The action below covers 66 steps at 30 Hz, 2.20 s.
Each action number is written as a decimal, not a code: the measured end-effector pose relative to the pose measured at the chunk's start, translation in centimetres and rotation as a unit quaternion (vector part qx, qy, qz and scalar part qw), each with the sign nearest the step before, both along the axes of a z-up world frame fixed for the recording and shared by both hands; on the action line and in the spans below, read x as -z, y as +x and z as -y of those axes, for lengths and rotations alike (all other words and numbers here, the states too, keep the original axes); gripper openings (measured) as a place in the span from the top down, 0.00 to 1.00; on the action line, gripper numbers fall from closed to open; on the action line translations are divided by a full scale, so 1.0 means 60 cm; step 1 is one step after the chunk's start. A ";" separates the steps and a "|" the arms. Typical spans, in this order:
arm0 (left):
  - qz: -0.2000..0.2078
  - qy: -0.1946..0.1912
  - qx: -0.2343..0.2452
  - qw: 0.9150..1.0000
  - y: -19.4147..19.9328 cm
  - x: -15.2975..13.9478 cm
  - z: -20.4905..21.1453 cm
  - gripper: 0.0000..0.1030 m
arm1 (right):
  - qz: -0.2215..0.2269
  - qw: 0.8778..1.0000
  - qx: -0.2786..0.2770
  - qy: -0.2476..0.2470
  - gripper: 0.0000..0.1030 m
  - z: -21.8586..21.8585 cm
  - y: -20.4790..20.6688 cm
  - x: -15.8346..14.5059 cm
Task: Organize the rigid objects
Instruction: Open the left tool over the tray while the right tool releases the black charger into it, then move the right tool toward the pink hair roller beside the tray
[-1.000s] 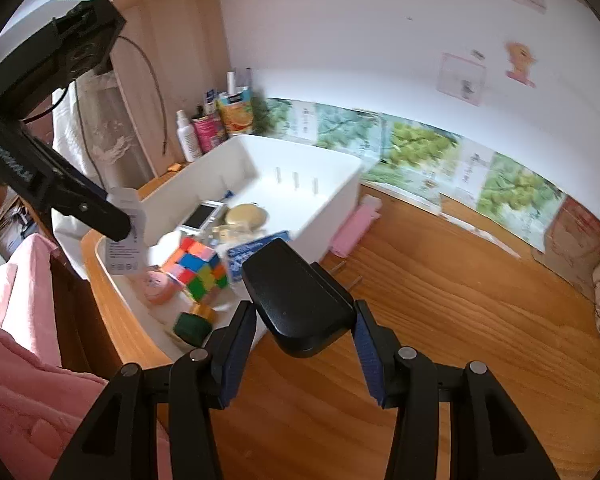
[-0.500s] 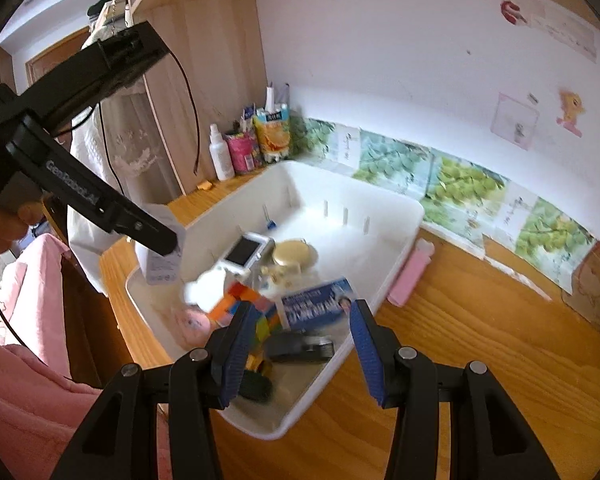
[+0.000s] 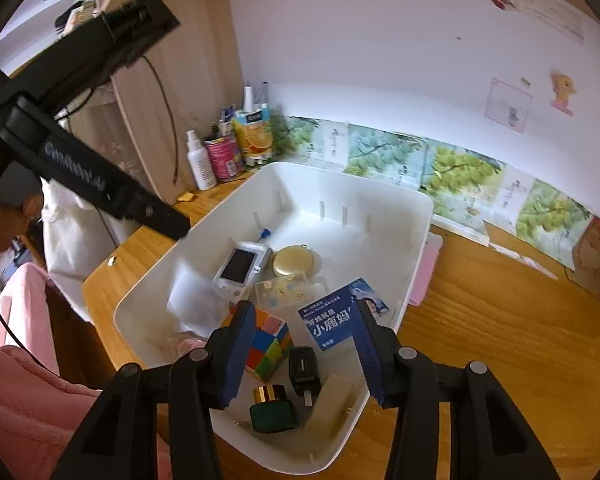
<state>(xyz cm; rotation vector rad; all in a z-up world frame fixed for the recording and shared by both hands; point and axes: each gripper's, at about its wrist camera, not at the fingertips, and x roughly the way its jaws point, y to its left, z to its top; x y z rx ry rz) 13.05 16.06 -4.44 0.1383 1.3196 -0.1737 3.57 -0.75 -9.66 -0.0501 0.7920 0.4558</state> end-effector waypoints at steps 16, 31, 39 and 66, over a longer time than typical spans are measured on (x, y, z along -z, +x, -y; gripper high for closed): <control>0.095 -0.075 0.039 0.992 -0.027 -0.028 0.052 0.24 | -0.016 0.996 0.083 -0.041 0.33 0.055 -0.017 -0.003; 0.133 -0.102 -0.012 0.986 -0.085 -0.029 0.107 0.24 | -0.009 0.995 0.055 -0.083 0.22 0.141 0.007 -0.024; 0.155 -0.095 -0.073 0.981 -0.119 -0.029 0.145 0.24 | -0.047 0.996 0.028 -0.066 0.22 0.192 0.084 -0.019; 0.143 -0.003 -0.242 0.960 -0.176 0.006 0.185 0.24 | -0.251 0.966 -0.027 0.061 0.22 0.220 0.340 0.165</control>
